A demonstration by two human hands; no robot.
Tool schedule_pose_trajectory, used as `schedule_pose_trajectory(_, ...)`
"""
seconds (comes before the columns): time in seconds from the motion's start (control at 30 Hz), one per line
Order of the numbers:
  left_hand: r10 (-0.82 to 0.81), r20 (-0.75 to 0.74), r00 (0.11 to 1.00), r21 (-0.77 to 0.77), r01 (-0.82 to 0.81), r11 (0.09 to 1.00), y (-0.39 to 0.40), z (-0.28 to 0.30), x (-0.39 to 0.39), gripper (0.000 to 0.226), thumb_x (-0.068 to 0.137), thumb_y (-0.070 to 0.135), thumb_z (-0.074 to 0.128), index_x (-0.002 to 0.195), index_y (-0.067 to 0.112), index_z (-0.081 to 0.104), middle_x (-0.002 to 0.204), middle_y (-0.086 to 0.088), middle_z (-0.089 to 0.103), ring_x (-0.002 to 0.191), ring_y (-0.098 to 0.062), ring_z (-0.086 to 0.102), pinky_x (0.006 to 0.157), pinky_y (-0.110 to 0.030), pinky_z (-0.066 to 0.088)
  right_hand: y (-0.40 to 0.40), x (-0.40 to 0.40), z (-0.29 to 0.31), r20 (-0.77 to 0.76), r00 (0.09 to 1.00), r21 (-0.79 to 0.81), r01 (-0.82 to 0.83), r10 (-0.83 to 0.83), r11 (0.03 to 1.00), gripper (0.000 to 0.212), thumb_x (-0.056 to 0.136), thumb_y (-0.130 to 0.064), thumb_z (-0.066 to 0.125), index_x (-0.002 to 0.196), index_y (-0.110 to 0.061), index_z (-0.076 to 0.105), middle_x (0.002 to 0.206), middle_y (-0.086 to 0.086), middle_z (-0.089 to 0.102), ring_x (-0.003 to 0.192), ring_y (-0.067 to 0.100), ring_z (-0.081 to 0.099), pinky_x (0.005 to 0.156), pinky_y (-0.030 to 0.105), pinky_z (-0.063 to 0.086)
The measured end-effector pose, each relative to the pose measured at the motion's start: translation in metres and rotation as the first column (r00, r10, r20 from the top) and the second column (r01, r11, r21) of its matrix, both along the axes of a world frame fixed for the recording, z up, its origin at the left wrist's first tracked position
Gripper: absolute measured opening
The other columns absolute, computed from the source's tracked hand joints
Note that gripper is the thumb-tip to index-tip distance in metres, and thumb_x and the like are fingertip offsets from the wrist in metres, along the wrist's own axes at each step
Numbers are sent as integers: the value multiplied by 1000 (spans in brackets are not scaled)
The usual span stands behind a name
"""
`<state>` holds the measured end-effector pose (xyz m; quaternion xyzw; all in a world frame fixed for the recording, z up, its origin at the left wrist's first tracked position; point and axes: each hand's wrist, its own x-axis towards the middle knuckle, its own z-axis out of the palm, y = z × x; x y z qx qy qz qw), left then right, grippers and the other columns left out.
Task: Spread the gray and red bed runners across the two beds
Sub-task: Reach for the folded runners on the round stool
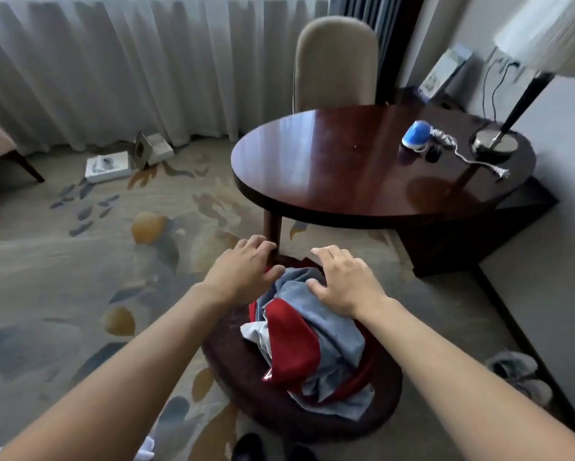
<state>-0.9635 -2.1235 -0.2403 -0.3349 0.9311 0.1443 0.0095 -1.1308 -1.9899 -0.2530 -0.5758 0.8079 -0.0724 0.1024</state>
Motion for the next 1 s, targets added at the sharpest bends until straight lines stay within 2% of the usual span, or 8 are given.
schedule_pose_trajectory(0.17,-77,107,991,82,68,994,-17,-96,-18,54,90,51,51,135,23,48,143,0,45,129,-24,45,102,-45,45,-5,-9,-85,43,998,163,33,-41,986,66,90,-53,54,145,-20,38,142,2,47,128,24,46,104,44,41)
schedule_pose_trajectory(0.3,-188,256,948,128,160,979,-20,-180,-28,73,84,50,61,146,23,35,151,2,36,136,-23,37,99,-44,46,-3,-12,-165,50,997,292,42,-59,955,77,84,-61,57,146,-21,35,140,2,46,128,25,46,103,42,42)
schedule_pose_trajectory(0.47,-285,390,876,134,252,958,-28,-271,-49,110,73,42,76,156,19,7,160,-9,18,145,-31,23,107,-46,40,-12,-13,-254,102,984,451,88,-149,888,114,71,-67,70,157,-23,9,164,9,11,151,28,14,115,50,32)
schedule_pose_trajectory(0.57,-299,390,871,153,259,954,-26,-307,-60,112,75,27,75,157,19,-2,150,-11,32,133,-33,39,99,-44,44,-18,-13,-293,100,978,485,112,-183,867,125,68,-63,77,157,-25,-2,163,11,12,147,32,23,111,48,38)
schedule_pose_trajectory(0.67,-302,323,897,96,286,953,-20,-327,-67,86,83,13,60,156,20,16,124,-8,49,114,-30,51,89,-39,44,-20,-8,-317,64,980,444,140,-187,885,114,74,-53,78,156,-23,4,142,10,39,124,30,49,97,42,48)
schedule_pose_trajectory(0.8,-342,224,913,56,338,940,-20,-332,-72,44,87,10,50,130,23,52,111,-6,53,100,-27,54,77,-35,39,-24,-1,-320,36,983,356,157,-181,921,66,87,-24,66,143,-24,31,113,5,54,102,26,60,73,38,52)
schedule_pose_trajectory(0.9,-343,151,927,52,339,939,-24,-319,-70,34,85,8,54,115,24,61,105,-5,54,93,-26,54,67,-32,28,-29,-2,-305,32,987,322,140,-158,937,49,88,-12,58,133,-25,41,103,2,56,94,25,62,63,35,45)
schedule_pose_trajectory(1.0,-335,139,932,46,332,942,-29,-296,-63,32,85,8,55,111,23,61,107,-5,53,93,-24,54,64,-32,28,-36,-1,-281,34,992,313,105,-122,944,45,88,-11,56,129,-25,44,97,2,57,89,26,64,58,35,42)
